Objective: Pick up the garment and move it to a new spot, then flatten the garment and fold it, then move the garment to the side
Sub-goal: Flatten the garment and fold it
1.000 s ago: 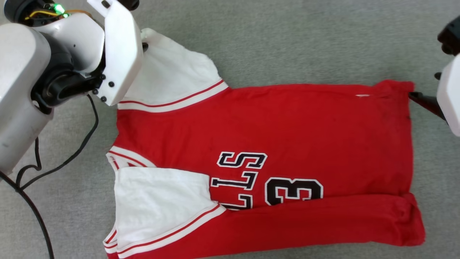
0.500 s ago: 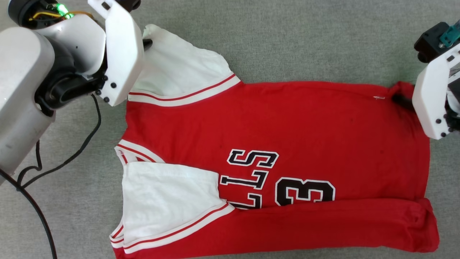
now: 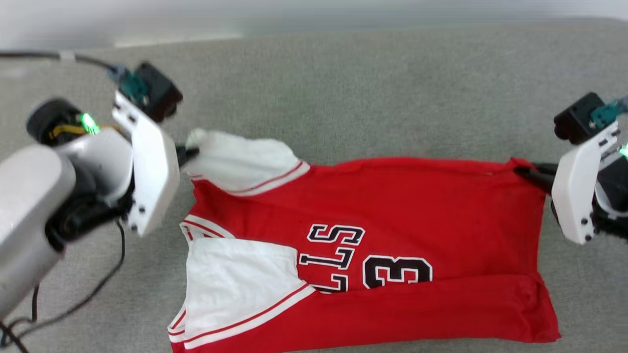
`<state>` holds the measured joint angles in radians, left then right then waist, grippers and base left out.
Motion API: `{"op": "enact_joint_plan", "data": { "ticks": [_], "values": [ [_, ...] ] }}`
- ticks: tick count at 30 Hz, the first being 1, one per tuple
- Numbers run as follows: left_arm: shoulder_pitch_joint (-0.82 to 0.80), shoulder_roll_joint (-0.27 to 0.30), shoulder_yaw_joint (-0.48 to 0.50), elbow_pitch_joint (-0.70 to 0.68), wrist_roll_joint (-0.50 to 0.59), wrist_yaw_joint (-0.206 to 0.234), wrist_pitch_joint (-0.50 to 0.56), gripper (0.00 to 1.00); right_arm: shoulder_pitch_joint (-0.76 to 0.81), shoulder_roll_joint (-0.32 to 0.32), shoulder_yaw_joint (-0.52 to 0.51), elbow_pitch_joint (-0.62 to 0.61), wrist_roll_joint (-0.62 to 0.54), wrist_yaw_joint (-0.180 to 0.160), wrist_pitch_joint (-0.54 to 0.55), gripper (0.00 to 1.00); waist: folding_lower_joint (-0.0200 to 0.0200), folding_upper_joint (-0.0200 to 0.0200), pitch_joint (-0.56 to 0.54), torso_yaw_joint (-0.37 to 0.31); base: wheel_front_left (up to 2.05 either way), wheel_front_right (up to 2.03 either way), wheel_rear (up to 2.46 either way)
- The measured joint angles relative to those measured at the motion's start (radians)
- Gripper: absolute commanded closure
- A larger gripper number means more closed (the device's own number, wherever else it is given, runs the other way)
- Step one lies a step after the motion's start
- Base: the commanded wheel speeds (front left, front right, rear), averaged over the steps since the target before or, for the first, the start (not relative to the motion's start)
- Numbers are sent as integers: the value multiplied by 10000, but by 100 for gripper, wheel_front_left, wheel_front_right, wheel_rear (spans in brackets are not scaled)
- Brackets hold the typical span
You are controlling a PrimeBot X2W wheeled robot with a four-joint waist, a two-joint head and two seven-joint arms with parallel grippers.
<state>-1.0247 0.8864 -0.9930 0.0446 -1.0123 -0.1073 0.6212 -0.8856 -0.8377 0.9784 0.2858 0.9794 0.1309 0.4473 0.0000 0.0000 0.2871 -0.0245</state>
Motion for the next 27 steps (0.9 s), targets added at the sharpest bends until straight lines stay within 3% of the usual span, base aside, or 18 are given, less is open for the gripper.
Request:
{"op": "enact_joint_plan", "data": {
  "ticks": [14,20,25,26,27],
  "values": [
    [3639,1429,-734,-1987,-761,1306,-1350,100,2373,-798,324,-660,525,2,-1093,100,-1,0,-1344,-92,0,0,0],
    [4890,1515,-1095,-2102,-1034,1707,-1992,100,3174,-688,364,-566,581,2,-1150,100,-1,0,-1231,-116,0,0,0],
    [5355,1237,-1323,-1841,-1266,1779,-2211,100,3485,-268,443,-115,508,0,-1037,100,-1,0,-1073,-124,0,0,0],
    [5404,1151,-1358,-1737,-1258,1779,-2255,89,3523,-159,449,0,500,0,-1041,98,-1,0,-1069,-128,0,0,0],
    [5440,1101,-1360,-1670,-1221,1791,-2345,11,3543,-90,451,67,466,0,-1060,61,-1,0,-1077,-131,0,0,0]
  ]
}}
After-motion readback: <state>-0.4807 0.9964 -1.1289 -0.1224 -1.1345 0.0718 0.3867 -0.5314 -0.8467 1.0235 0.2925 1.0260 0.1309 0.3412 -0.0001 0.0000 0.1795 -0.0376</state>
